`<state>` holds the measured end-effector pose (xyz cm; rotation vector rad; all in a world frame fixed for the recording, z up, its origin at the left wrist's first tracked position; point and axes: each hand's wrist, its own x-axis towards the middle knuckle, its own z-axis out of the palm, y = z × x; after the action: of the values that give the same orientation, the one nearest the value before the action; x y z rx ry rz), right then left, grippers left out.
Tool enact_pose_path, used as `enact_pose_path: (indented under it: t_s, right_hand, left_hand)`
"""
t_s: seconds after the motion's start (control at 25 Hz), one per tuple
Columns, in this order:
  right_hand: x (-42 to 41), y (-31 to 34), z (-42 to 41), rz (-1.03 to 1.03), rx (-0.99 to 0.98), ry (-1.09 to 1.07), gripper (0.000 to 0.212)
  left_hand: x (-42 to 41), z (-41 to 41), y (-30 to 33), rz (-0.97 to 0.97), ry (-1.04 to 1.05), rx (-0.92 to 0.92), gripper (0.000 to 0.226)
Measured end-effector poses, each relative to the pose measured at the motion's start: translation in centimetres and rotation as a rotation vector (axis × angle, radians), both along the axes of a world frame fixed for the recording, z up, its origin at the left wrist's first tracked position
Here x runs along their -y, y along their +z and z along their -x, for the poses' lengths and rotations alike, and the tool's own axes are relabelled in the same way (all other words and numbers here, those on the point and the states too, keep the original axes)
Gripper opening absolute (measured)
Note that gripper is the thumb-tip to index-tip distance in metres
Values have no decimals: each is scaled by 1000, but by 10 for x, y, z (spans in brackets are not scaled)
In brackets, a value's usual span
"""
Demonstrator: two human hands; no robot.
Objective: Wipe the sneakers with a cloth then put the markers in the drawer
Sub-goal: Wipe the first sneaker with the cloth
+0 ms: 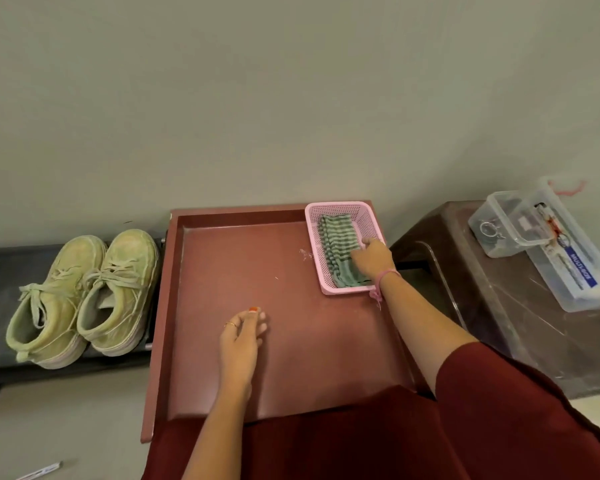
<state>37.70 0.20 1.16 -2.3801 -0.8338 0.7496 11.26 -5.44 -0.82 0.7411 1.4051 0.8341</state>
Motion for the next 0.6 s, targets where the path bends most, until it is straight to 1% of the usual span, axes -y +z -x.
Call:
enact_pose_path:
  t_s: [0.08,0.12,0.32,0.4,0.48,0.6]
  right_hand:
    - [-14,-14,3,28,65,-1,28]
    - [-20,-21,5,28,71,-11,30]
    - [-34,-49,3,51,130,-93,51]
    - [-35,-49,2,40,106,-128,52]
    - [-36,-50,-1,24,77,-142,48]
    - [-38,-52,-5,12,-21,-145,42]
  left_hand:
    - [-5,-4,0,8,-33,7,14]
    - [-7,-6,-2,14,-48,8,15]
    - [-7,-9,-9,74,-99,0,18]
    - [-6,-11,-9,77,-111,-2,19]
    - [-6,-13,-8,70,-112,-1,17]
    - [-6,-13,-7,75,-96,0,16]
